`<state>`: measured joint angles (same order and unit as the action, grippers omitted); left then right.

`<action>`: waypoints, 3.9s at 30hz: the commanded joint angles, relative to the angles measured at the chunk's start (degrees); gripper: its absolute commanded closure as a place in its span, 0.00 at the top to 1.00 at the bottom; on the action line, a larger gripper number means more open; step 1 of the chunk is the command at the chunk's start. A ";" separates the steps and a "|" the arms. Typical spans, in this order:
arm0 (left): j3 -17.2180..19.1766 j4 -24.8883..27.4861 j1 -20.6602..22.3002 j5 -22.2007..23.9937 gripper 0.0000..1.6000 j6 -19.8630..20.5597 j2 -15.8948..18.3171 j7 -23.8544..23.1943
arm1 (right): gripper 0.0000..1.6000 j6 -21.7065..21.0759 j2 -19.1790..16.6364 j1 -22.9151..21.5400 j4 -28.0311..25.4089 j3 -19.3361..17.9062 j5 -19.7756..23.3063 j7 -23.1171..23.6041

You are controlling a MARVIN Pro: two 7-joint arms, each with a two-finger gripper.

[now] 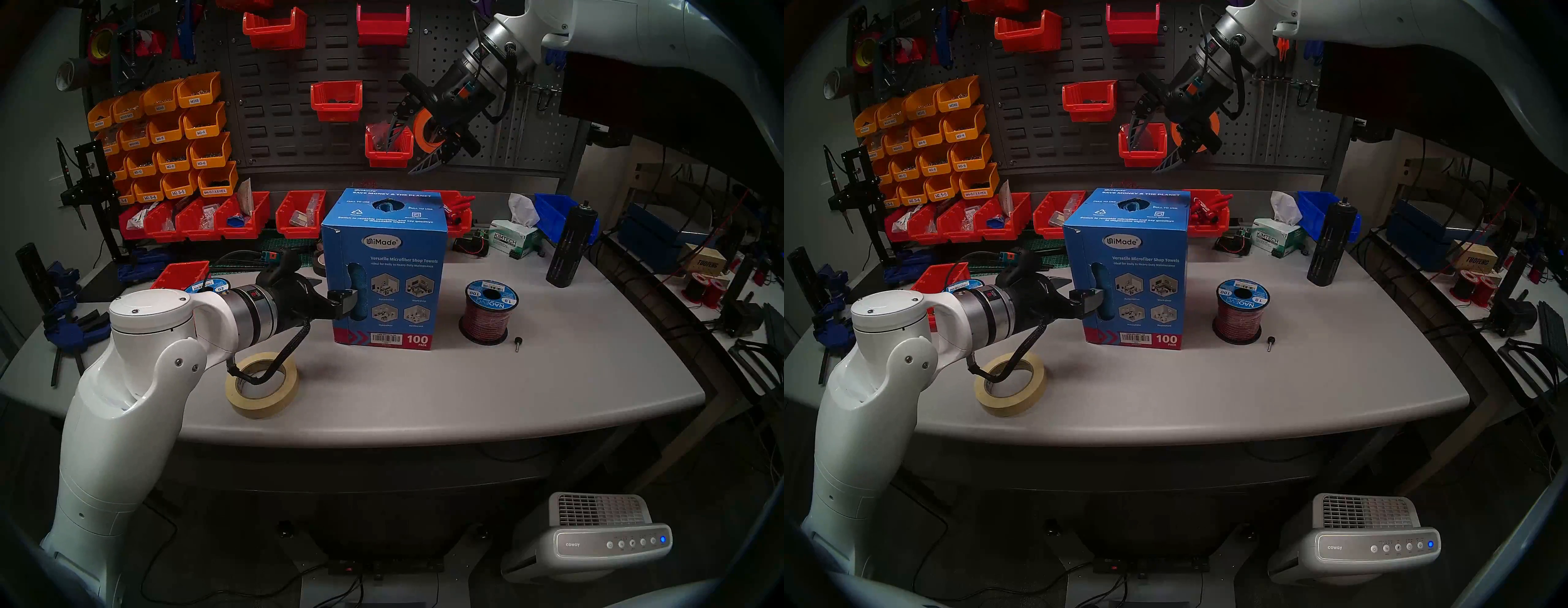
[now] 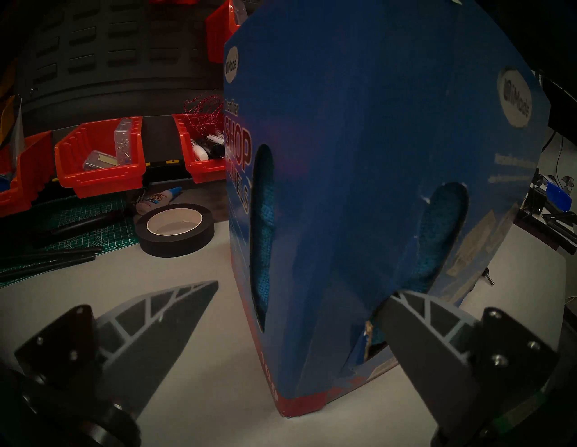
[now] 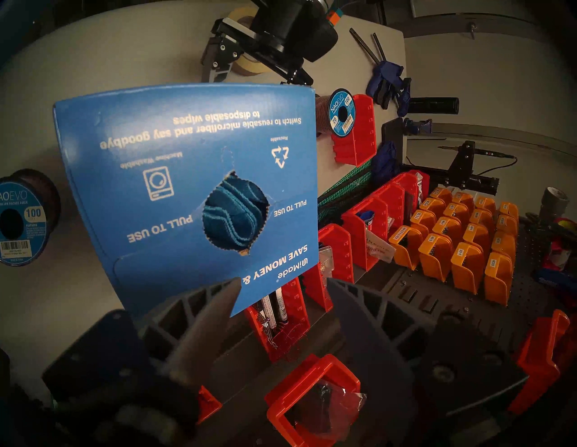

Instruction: Take out a shop towel

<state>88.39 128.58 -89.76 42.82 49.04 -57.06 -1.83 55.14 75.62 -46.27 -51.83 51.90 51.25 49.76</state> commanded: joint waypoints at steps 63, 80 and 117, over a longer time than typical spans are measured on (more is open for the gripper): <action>-3.82 0.36 8.43 -9.53 1.00 -1.27 1.52 6.41 | 0.87 -0.14 3.00 -3.21 -0.42 0.35 4.30 3.10; 1.02 3.12 6.69 -9.09 1.00 -1.06 4.39 5.17 | 0.92 -0.14 3.42 -3.34 -1.04 0.28 5.10 2.70; 3.76 10.39 -0.75 -3.73 1.00 1.04 7.92 -3.20 | 0.92 -0.14 3.57 -3.27 -1.92 0.61 6.52 2.92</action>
<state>90.69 137.24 -89.65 38.57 50.26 -49.58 -4.27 55.14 79.26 -47.25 -54.63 52.80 57.18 49.79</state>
